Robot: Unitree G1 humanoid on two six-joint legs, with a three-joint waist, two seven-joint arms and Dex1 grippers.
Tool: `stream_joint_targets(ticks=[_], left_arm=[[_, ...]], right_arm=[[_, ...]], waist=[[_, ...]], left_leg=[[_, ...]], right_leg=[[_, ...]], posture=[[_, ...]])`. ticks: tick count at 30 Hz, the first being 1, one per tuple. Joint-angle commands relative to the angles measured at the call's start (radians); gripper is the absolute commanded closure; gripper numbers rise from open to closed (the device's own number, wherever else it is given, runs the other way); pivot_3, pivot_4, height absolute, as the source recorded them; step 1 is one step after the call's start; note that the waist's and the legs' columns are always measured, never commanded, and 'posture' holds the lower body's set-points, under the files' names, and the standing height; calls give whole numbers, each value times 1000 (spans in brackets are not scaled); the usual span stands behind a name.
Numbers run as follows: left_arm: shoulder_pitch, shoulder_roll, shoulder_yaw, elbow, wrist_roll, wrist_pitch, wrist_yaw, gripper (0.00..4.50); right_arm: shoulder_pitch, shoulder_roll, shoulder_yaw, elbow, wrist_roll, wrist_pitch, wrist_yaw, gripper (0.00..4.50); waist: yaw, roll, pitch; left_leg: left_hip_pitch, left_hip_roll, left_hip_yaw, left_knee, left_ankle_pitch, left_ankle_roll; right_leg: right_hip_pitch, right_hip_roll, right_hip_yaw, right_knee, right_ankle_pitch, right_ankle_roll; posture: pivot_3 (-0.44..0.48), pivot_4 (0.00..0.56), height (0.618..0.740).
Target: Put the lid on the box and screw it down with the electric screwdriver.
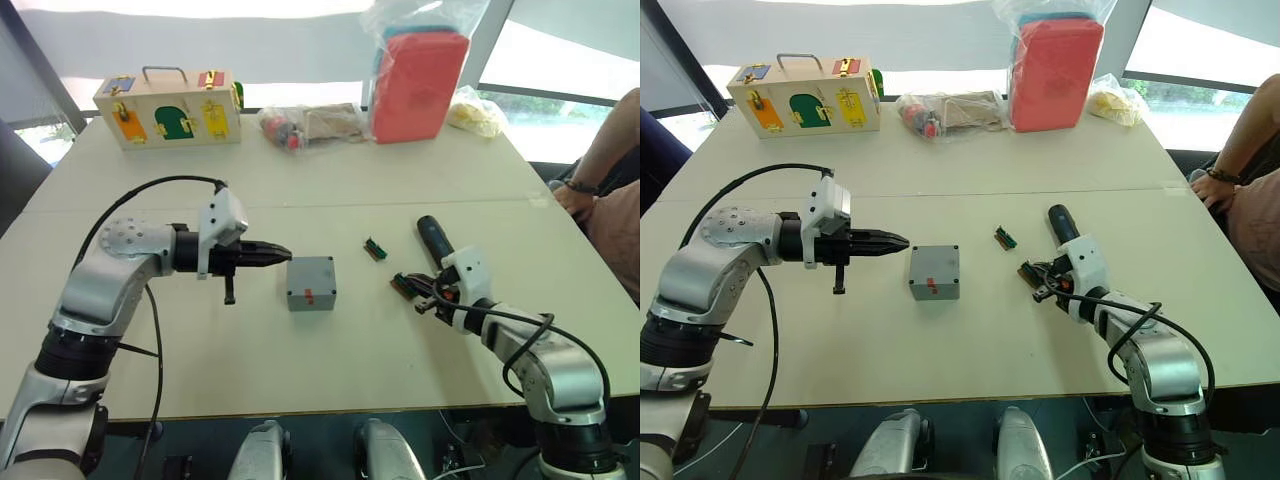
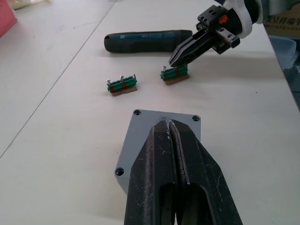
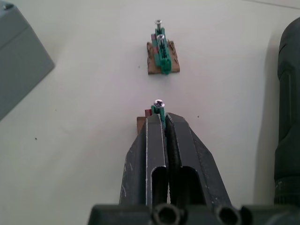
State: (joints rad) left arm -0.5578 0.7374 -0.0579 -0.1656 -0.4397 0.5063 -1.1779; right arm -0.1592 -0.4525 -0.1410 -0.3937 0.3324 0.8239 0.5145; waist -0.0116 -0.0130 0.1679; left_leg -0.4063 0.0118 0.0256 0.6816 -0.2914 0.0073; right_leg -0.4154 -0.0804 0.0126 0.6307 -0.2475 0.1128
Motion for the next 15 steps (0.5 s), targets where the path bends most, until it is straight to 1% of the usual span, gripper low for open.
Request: stream_joint_targets(ticks=[1, 5, 8, 12, 15], left_arm=[[-8, 8, 14, -3, 7, -30, 4, 4500], [-1, 13, 17, 4, 13, -37, 4, 4500], [4, 18, 26, 14, 20, -42, 9, 4500], [19, 33, 34, 15, 19, -43, 8, 4500], [29, 46, 43, 9, 12, -36, 11, 4500]], right_arm=[[-41, -28, -59, -77, 61, 23, 4, 4444], [-71, -91, -83, -139, 136, 87, 48, 4444], [-133, -100, -91, -172, 212, 156, 47, 4444], [-244, -82, -25, -187, 282, 240, 36, 4444], [-321, -52, 58, -149, 284, 253, 31, 4444]], waist=[[1, 0, 0], [1, 0, 0], [0, 0, 0], [-2, 0, 0], [-2, 0, 0]], left_leg=[[0, 0, 0, 0, 0, 0], [0, 0, 0, 0, 0, 0], [0, 0, 0, 0, 0, 0], [0, 1, 0, 0, 0, 0], [-1, 1, 0, -1, 0, 0]], right_leg=[[0, 0, 0, 0, 0, 0], [0, 0, 0, 0, 0, 0], [0, 0, 0, 0, 0, 0], [-1, 0, 0, 0, 0, 0], [-2, 0, 0, 0, 0, 0]], posture=[[0, 150, 730], [0, 150, 730], [0, 150, 730], [0, 150, 730], [0, 150, 730]])
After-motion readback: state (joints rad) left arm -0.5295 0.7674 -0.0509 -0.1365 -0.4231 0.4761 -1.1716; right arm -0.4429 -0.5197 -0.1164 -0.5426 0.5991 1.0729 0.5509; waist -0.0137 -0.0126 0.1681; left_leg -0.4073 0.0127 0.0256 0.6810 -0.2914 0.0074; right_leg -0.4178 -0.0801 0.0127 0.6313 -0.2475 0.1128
